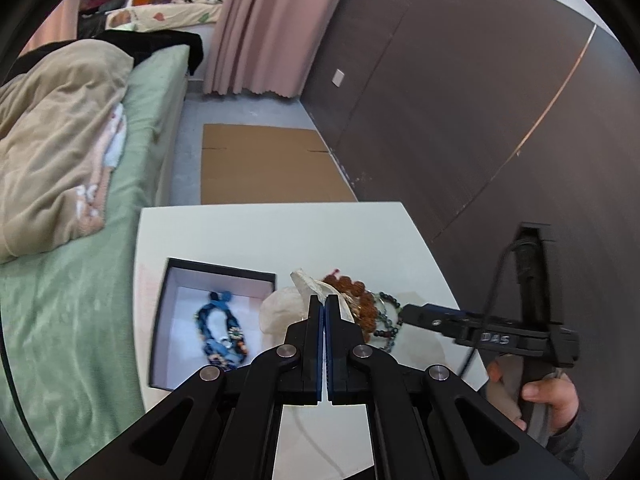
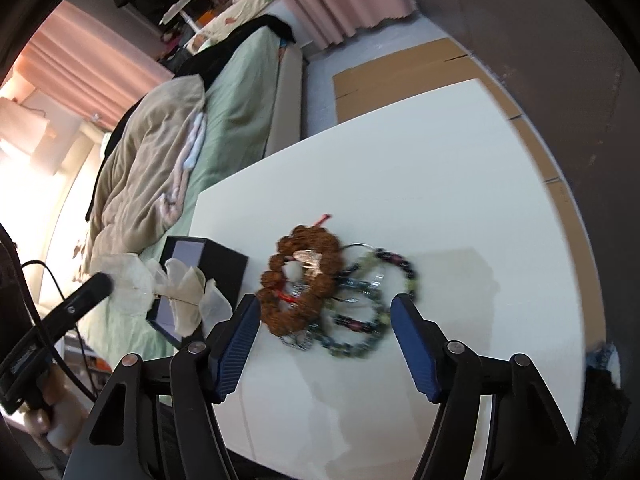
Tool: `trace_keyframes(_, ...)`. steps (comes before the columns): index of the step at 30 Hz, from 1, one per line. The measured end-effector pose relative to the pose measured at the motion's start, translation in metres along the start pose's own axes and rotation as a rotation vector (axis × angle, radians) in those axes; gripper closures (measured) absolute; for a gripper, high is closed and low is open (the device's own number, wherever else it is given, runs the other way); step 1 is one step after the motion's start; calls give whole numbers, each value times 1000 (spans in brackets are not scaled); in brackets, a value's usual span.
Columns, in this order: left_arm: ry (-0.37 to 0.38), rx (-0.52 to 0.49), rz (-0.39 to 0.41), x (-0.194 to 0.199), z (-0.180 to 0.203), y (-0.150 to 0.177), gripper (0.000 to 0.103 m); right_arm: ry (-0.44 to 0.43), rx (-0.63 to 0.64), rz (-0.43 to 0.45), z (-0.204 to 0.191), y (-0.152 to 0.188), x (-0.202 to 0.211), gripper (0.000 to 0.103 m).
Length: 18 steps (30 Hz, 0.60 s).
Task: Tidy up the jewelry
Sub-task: 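Carry the white pouch into the box with left tool while right grasps brown bead bracelet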
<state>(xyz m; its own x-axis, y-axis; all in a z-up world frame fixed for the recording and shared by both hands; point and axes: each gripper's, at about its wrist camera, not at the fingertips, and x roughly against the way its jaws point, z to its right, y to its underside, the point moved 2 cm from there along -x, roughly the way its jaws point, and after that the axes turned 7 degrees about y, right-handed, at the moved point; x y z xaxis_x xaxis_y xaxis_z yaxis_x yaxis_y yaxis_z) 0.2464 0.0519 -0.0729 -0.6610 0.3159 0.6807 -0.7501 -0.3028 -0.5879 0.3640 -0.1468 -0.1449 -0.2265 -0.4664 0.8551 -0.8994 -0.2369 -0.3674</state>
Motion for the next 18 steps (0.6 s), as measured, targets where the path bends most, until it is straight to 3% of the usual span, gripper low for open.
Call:
trace_keyframes(10, -21, 21, 61, 33, -20, -12, 103, 75, 14, -93, -22, -7, -48, 45)
trace_keyframes(14, -30, 34, 69, 36, -29, -13, 103, 123, 15, -109, -20, -6, -56, 78)
trace_keyframes(18, -42, 61, 63, 32, -39, -11, 103, 110, 17, -82, -18, -7, -48, 80)
